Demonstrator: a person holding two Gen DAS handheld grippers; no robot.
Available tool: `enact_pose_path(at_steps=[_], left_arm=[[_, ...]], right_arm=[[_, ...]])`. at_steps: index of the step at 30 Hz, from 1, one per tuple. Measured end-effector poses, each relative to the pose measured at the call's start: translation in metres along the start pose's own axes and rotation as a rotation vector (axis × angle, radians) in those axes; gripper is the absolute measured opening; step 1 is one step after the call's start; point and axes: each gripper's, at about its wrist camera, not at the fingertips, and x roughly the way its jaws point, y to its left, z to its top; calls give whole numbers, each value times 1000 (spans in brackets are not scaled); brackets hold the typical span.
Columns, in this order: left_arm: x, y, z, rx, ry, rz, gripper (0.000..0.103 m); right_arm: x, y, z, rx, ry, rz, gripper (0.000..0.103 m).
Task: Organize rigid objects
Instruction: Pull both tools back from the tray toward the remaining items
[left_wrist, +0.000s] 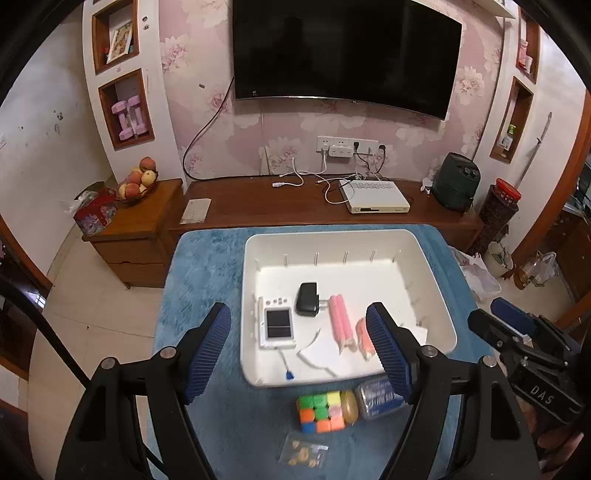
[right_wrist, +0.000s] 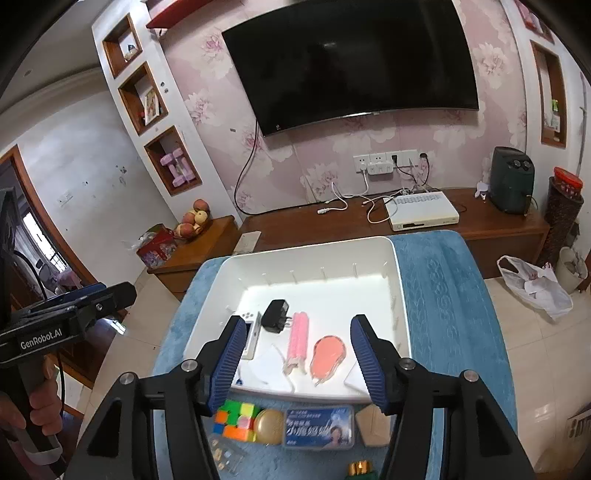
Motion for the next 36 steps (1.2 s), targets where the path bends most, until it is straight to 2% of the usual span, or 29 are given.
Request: enact_pose_path(at_steps=[4, 9, 13, 20, 29, 36], left_arm=[[-19, 8, -16, 7, -6, 1, 81], [-37, 17, -36, 6, 2, -4, 82], [-49, 23, -52, 7, 16, -18, 82], [-59, 29, -78, 23, 51, -35, 82], [-62, 30, -105, 63, 104, -58, 82], [-52, 34, -118, 82, 156, -58, 82]], right_arm=[[-17, 10, -15, 14, -8, 3, 66], [-34, 20, -33, 26, -1, -3, 69], [-45, 26, -46, 48, 6, -11, 75], [-59, 26, -69, 117, 37, -40, 76], [-63, 12, -97, 312, 113, -45, 76], [-50, -7, -115, 501, 195, -37, 76]])
